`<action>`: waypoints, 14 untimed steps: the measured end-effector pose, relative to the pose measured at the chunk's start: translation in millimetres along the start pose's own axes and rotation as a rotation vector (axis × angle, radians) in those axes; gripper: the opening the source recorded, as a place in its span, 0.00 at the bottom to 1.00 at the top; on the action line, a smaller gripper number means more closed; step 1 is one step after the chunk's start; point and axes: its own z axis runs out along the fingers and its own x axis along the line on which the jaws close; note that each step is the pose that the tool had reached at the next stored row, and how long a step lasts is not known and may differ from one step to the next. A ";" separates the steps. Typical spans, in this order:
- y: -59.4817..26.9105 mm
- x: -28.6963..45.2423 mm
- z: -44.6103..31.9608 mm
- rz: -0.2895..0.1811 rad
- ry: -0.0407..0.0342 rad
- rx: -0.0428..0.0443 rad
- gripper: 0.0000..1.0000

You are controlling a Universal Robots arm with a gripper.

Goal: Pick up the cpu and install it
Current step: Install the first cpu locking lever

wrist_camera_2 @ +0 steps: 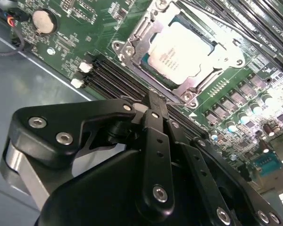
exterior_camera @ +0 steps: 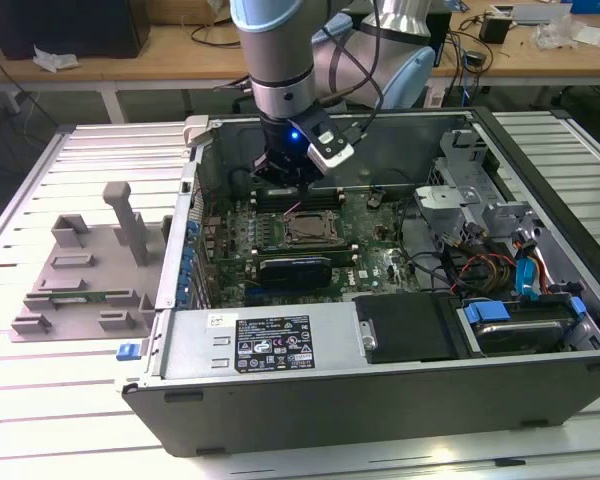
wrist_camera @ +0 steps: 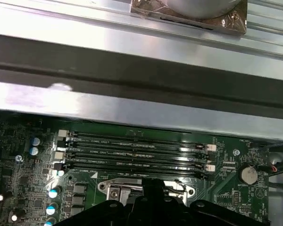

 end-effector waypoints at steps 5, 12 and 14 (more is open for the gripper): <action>-0.6 2.6 6.0 -0.002 -0.0207 0.0022 0.11; 2.5 2.6 13.6 0.011 -0.0259 0.0049 0.11; 3.3 1.6 15.3 0.022 -0.0273 0.0069 0.11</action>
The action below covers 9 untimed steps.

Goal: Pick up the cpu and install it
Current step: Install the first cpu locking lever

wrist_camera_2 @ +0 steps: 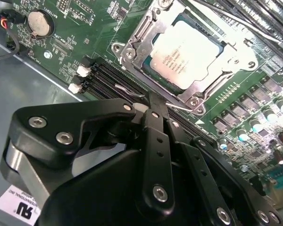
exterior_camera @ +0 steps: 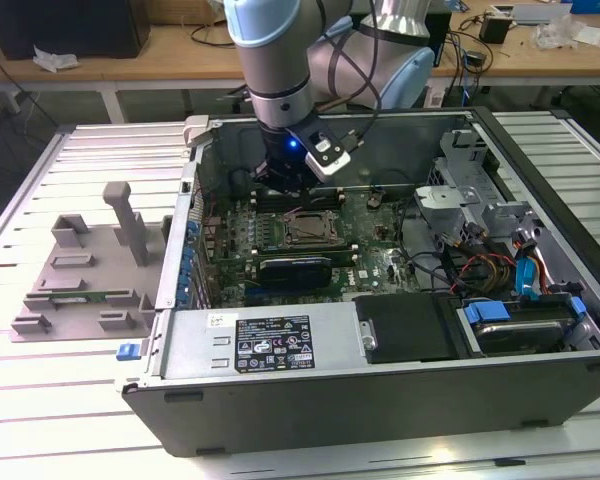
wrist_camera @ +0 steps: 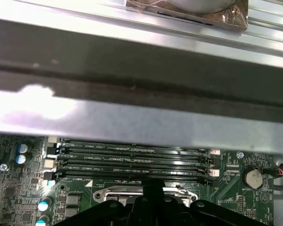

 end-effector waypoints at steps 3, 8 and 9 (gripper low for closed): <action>0.5 -1.6 2.8 0.029 -0.0033 0.0055 0.11; 3.6 -3.4 7.3 0.067 -0.0077 0.0125 0.11; 4.4 -3.7 8.3 0.072 -0.0084 0.0135 0.11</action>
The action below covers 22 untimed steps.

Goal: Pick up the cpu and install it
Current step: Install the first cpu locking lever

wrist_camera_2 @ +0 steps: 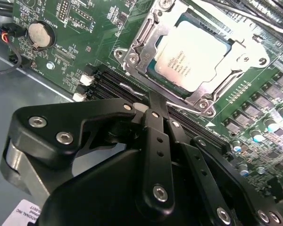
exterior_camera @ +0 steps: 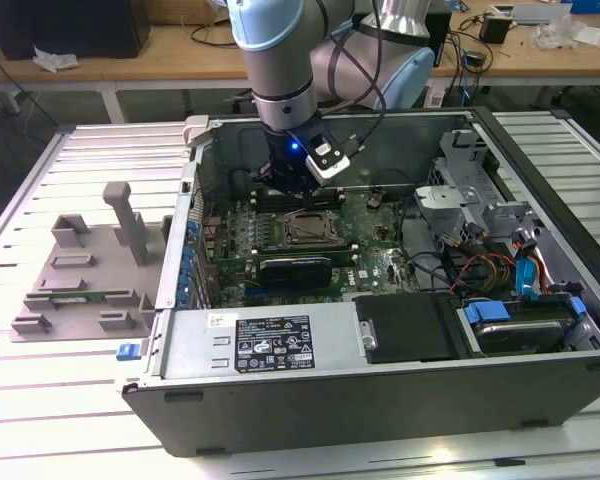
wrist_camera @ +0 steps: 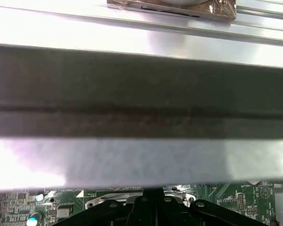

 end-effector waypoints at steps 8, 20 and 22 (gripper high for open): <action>1.5 -2.7 5.2 0.070 -0.0083 0.0129 0.11; 2.7 -2.6 7.8 0.181 -0.0214 0.0334 0.11; 2.7 -2.6 7.8 0.208 -0.0246 0.0385 0.11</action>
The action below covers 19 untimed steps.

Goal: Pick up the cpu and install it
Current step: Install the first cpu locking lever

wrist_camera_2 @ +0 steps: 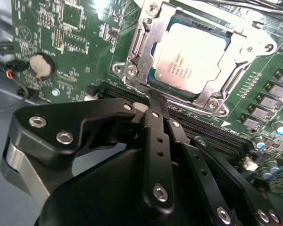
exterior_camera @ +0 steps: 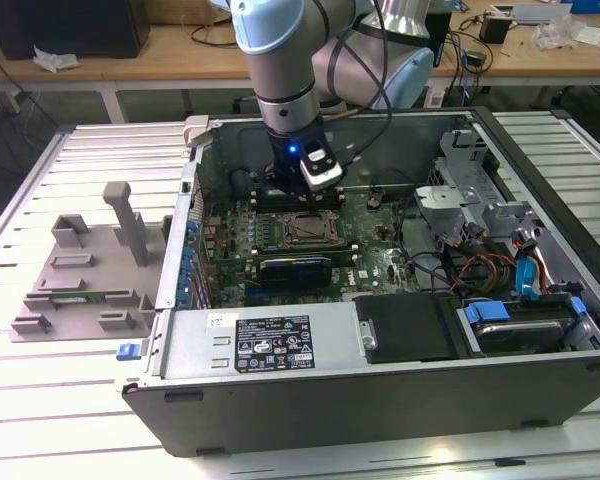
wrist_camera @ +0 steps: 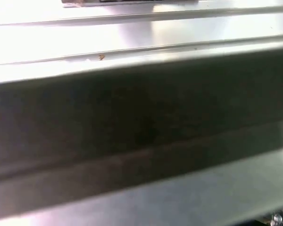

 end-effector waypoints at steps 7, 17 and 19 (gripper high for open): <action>0.8 0.2 0.0 0.072 -0.0083 0.0136 0.11; 6.9 0.6 -4.1 0.127 -0.0151 0.0246 0.11; 8.4 1.5 -4.1 0.135 -0.0160 0.0259 0.11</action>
